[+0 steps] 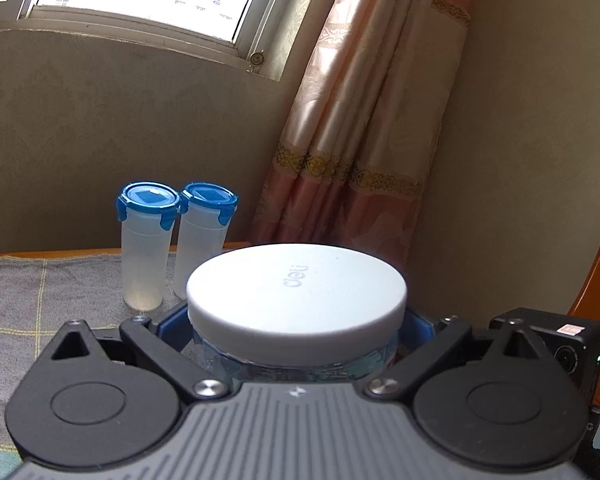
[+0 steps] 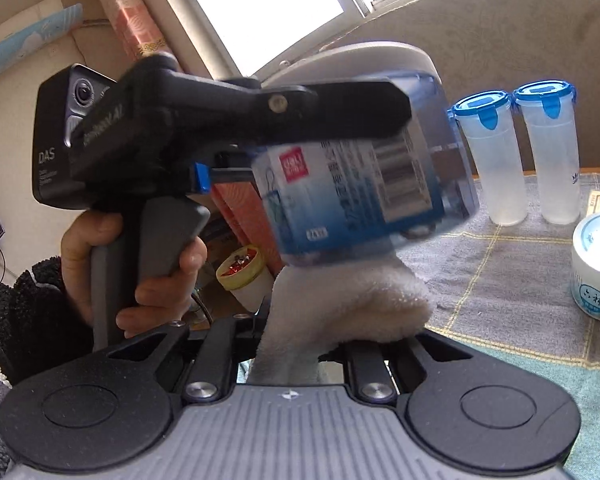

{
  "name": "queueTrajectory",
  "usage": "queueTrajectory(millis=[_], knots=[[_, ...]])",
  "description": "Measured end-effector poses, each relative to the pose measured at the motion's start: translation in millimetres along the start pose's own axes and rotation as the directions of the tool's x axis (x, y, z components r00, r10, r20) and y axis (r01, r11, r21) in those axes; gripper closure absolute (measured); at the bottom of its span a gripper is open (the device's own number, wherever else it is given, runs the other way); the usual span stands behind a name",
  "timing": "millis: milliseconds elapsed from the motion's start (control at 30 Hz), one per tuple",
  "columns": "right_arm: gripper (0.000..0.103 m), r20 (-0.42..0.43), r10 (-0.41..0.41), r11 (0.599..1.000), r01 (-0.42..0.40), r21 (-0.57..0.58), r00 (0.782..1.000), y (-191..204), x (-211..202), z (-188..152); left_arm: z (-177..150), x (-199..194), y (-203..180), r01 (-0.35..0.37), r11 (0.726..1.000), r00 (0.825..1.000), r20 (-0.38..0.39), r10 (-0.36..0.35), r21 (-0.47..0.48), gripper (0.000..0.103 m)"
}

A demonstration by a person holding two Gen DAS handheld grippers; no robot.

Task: Clean container
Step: 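Rub the jar side against the cloth with the left tool while the right tool holds the cloth, then turn the jar against the cloth with the left tool while the right tool holds the cloth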

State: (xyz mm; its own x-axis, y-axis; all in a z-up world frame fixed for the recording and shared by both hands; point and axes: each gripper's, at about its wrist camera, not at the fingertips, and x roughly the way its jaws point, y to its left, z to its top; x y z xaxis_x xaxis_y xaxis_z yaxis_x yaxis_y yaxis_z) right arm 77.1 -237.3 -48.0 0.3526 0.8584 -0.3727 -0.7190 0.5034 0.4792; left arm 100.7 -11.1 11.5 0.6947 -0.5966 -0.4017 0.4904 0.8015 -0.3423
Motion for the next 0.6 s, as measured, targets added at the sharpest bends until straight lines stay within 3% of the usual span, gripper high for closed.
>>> queueTrajectory(millis=[600], knots=[[0.085,0.058,-0.105,0.994,0.102,0.046,0.993,-26.1,-19.8,2.6,0.0,-9.8,8.3,-0.032,0.999,0.999,-0.018,0.032,0.014,0.004]])
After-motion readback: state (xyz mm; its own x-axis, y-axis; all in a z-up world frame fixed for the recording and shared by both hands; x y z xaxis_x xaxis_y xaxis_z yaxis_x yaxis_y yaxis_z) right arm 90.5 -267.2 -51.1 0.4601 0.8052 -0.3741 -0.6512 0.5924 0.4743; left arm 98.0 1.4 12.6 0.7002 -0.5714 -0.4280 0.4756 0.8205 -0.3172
